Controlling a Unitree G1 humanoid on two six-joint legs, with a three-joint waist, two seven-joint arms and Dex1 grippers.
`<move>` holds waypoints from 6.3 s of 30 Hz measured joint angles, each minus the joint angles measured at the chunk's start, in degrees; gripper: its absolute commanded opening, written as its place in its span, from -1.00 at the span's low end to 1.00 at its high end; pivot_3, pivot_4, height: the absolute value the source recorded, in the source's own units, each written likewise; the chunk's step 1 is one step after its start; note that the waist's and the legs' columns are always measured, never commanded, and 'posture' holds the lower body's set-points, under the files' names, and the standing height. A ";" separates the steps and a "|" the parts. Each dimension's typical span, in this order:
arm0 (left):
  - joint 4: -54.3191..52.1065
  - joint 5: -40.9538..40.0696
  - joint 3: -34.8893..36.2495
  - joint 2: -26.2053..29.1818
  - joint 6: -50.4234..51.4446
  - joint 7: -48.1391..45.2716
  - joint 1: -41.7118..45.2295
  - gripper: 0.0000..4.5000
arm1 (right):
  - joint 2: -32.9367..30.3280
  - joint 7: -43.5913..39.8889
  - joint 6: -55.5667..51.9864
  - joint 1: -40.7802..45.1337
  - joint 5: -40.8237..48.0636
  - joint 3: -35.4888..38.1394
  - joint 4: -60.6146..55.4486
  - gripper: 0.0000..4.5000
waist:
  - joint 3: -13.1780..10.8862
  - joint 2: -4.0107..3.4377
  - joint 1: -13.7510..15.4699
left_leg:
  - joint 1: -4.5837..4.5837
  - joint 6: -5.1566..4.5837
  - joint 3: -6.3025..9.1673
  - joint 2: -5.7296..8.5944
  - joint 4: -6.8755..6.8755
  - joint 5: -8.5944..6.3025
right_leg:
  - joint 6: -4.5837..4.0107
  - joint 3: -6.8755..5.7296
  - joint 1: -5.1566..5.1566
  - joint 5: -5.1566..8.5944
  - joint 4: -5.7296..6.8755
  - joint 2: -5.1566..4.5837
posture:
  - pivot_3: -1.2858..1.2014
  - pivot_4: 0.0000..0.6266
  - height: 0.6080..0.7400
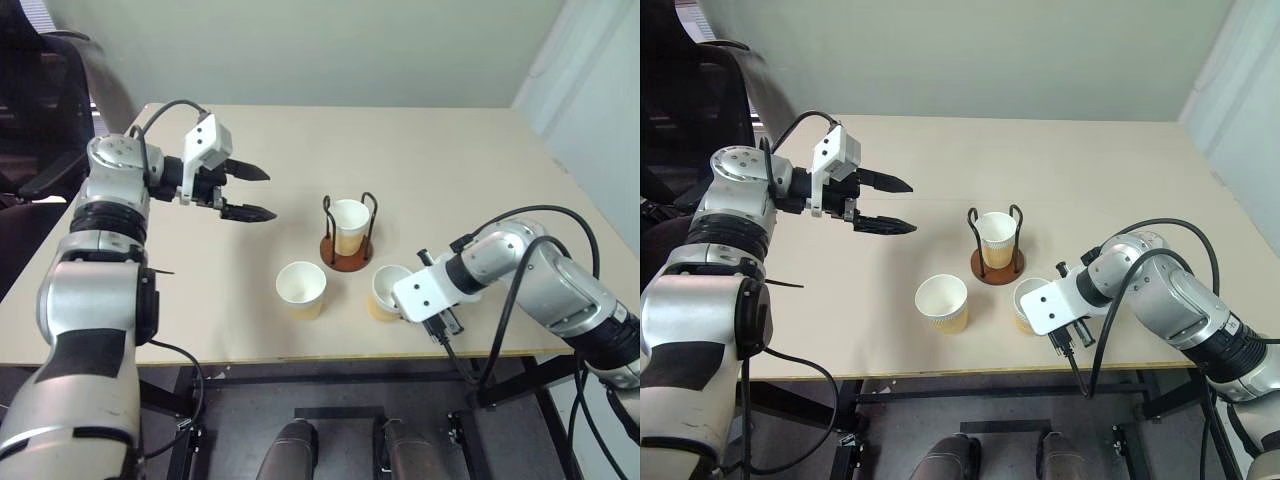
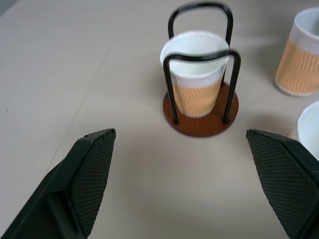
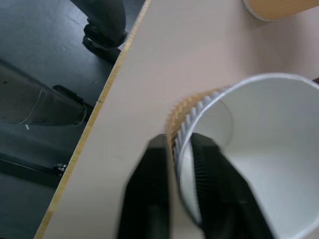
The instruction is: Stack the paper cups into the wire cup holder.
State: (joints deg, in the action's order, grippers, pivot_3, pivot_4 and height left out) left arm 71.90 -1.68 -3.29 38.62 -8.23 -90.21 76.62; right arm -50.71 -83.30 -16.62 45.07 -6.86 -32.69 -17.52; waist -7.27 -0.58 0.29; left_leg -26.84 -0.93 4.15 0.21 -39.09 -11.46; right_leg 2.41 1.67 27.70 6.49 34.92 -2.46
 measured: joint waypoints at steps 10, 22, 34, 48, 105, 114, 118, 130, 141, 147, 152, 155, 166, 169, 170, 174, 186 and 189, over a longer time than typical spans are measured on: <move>-11.82 -18.12 -15.35 4.75 9.24 -0.39 -2.94 1.00 | -0.61 -3.18 -2.95 1.61 2.67 3.04 0.92 -0.97 | 0.00 0.01 -0.14 | 0.00 0.03 0.01 -0.06 0.02 0.01 | 0.00 0.00 0.02 -0.01 0.01 -0.01 | 0.03 -0.52 1.00; -26.00 -37.42 -36.91 17.46 10.52 -0.43 -6.21 1.00 | -3.65 -8.19 -13.98 14.69 11.68 11.69 3.04 -0.97 | -0.01 -0.02 0.10 | -0.06 0.21 0.12 0.00 0.02 0.08 | -0.08 -0.01 0.02 0.01 0.02 0.02 | 0.03 -0.52 1.00; -25.17 -40.60 -38.37 17.50 8.59 -0.43 -5.00 1.00 | 4.94 -5.72 -10.32 27.64 11.14 11.62 13.97 -0.97 | -0.04 -0.06 -0.17 | -0.06 0.33 0.29 -0.07 0.18 0.02 | -0.33 -0.08 0.14 0.18 0.05 0.04 | 0.03 -0.52 1.00; -23.88 -40.76 -39.77 18.40 8.23 -0.44 -4.29 1.00 | 18.12 -3.07 7.56 34.00 1.45 5.55 36.93 -0.97 | -0.07 -0.12 -0.18 | -0.15 0.43 0.35 -0.05 0.32 0.00 | -0.49 -0.16 0.30 0.28 0.04 0.00 | 0.03 -0.52 1.00; -22.68 -38.56 -39.84 21.33 4.36 -0.45 -6.61 1.00 | 16.18 -4.96 -20.20 26.90 10.63 16.83 15.74 0.37 | -0.06 -0.10 -0.11 | -0.02 1.17 0.39 -0.05 0.42 -0.21 | -1.01 -0.28 0.16 0.79 0.06 0.01 | 0.03 -0.52 1.00; -20.36 -35.22 -42.59 20.75 1.38 -0.45 -6.17 1.00 | 14.33 -1.75 -29.37 20.38 16.90 14.51 3.68 0.37 | -0.06 -0.10 -0.19 | 0.11 0.91 0.42 -0.13 0.43 -0.13 | -0.97 -0.25 0.21 0.78 0.41 0.09 | 0.03 -0.52 1.00; -19.87 -35.14 -42.94 20.55 1.35 -0.45 -5.62 1.00 | 16.29 1.34 -28.63 19.83 16.81 11.92 4.10 0.37 | -0.06 -0.10 -0.27 | 0.20 0.83 0.38 -0.12 0.42 -0.01 | -1.02 -0.24 0.21 0.75 0.59 0.09 | 0.03 -0.52 1.00; -14.56 -31.77 -42.17 17.51 -1.92 -0.46 -3.44 1.00 | 17.86 5.87 -29.63 18.99 17.96 9.11 3.78 0.37 | -0.05 -0.08 -0.08 | 0.23 0.81 0.37 -0.07 0.42 0.02 | -1.01 -0.18 0.17 0.77 0.62 0.06 | 0.03 -0.52 1.00; -12.10 -28.62 -36.81 16.23 -3.96 -0.47 -3.35 1.00 | 17.19 7.19 -31.99 19.10 20.30 8.78 2.90 0.37 | -0.05 -0.08 -0.27 | 0.19 0.80 0.33 -0.08 0.52 0.00 | -0.98 -0.21 0.21 0.78 0.53 0.11 | 0.03 -0.52 1.00; -12.06 -28.13 -35.01 16.29 -3.56 -0.47 -3.85 1.00 | 15.42 5.97 -27.38 17.59 20.03 6.26 2.06 0.37 | -0.04 -0.06 -0.26 | 0.17 0.78 0.31 -0.08 0.53 -0.01 | -0.97 -0.23 0.22 0.79 0.50 0.11 | 0.03 -0.52 1.00; -12.06 -27.89 -34.82 16.29 -3.15 -0.49 -4.22 1.00 | 15.44 6.25 -25.60 17.37 19.57 5.75 2.28 0.37 | -0.03 -0.05 -0.24 | 0.16 0.78 0.33 -0.09 0.52 0.00 | -0.97 -0.24 0.22 0.78 0.52 0.12 | 0.03 -0.52 1.00; -12.07 -27.89 -34.63 16.29 -2.96 -0.49 -4.22 1.00 | 15.48 6.24 -25.38 17.37 19.85 5.75 2.29 0.37 | -0.03 -0.05 -0.25 | 0.16 0.78 0.32 -0.08 0.52 -0.01 | -0.97 -0.24 0.22 0.78 0.51 0.11 | 0.03 -0.52 1.00; -12.07 -27.26 -34.56 16.29 -2.92 -0.50 -4.19 1.00 | 17.88 6.34 -20.58 16.70 17.23 1.72 3.77 0.37 | -0.02 -0.04 -0.25 | 0.17 0.77 0.37 -0.12 0.51 -0.01 | -0.98 -0.23 0.22 0.78 0.52 0.08 | 0.03 -0.52 1.00; -12.19 -27.15 -34.09 16.30 -2.86 -0.50 -4.19 1.00 | 18.17 6.28 -19.56 16.58 16.46 1.12 3.86 0.37 | -0.02 -0.04 -0.22 | 0.16 0.76 0.36 -0.10 0.51 -0.01 | -0.97 -0.25 0.21 0.78 0.51 0.09 | 0.03 -0.52 1.00; -12.27 -27.17 -33.66 16.35 -2.84 -0.50 -4.19 1.00 | 18.28 6.25 -19.40 16.41 16.35 0.97 3.94 0.37 | -0.01 -0.02 -0.22 | 0.16 0.76 0.38 -0.11 0.51 -0.01 | -0.98 -0.24 0.21 0.78 0.49 0.08 | 0.03 -0.52 1.00; -13.25 -27.18 -32.69 16.60 -2.78 -0.50 -4.42 1.00 | 18.46 6.07 -18.49 16.11 15.94 0.40 4.56 0.37 | -0.01 -0.02 -0.22 | 0.16 0.76 0.38 -0.10 0.51 -0.02 | -0.98 -0.23 0.21 0.78 0.49 0.07 | 0.03 -0.52 1.00; -18.22 -27.97 -30.76 18.84 -0.88 -0.54 -7.77 1.00 | 21.83 5.99 -12.88 13.36 11.58 -2.45 8.49 0.37 | -0.01 -0.02 -0.39 | 0.18 0.76 0.36 -0.13 0.50 -0.01 | -1.00 -0.26 0.22 0.76 0.54 0.09 | 0.03 -0.52 1.00; -18.97 -28.08 -30.42 19.12 -0.33 -0.55 -8.38 1.00 | 22.86 6.36 -11.88 13.16 10.60 -2.64 9.44 0.37 | -0.01 -0.01 -0.38 | 0.19 0.76 0.36 -0.13 0.50 -0.01 | -1.02 -0.26 0.22 0.75 0.55 0.09 | 0.03 -0.52 1.00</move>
State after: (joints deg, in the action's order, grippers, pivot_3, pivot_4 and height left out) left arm 52.93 -29.76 -33.72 57.74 -8.56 -90.76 68.24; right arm -27.85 -76.95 -28.50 58.23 3.74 -35.33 -8.07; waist -7.28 -0.59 -0.09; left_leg -26.65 -0.17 4.52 0.08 -38.59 -11.47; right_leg 1.39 1.40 27.92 7.24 35.47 -2.37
